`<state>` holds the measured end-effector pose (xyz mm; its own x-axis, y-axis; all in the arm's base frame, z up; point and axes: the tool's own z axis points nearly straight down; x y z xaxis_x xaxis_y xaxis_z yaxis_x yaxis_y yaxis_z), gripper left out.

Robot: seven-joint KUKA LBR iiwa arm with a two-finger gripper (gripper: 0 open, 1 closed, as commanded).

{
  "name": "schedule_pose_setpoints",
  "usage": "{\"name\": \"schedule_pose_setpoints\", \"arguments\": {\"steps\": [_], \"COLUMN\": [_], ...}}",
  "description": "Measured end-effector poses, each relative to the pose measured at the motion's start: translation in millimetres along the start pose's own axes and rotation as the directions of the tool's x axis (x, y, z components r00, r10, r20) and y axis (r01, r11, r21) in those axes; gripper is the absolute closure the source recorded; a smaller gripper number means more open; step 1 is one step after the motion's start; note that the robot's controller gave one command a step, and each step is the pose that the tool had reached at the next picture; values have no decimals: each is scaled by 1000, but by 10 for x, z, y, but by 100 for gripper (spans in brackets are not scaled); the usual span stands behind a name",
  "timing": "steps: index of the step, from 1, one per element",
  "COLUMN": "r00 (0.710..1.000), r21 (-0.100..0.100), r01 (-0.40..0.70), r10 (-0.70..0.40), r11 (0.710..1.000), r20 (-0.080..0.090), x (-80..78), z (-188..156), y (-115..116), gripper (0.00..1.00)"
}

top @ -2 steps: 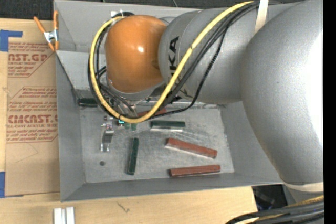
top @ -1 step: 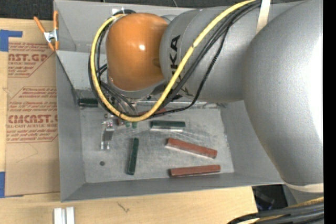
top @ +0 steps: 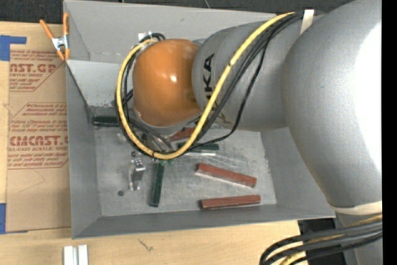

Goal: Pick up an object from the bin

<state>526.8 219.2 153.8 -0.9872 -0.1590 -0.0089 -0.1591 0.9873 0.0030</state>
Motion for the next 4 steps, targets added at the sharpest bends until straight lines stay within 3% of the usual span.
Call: {"name": "schedule_pose_setpoints", "arguments": {"steps": [1, 2, 3, 4], "r00": [994, 940, 850, 686], "r21": [1, -1, -1, 0], "r01": [106, 340, 527, 728], "r10": [-106, -340, -527, -728], "r11": [994, 941, 850, 686], "r20": [-14, -9, -2, 9], "x": [559, 505, 282, 214], "z": [27, -52, 572, 779], "y": [-622, -593, -525, -545], "gripper": [0, 0, 0, 100]}}
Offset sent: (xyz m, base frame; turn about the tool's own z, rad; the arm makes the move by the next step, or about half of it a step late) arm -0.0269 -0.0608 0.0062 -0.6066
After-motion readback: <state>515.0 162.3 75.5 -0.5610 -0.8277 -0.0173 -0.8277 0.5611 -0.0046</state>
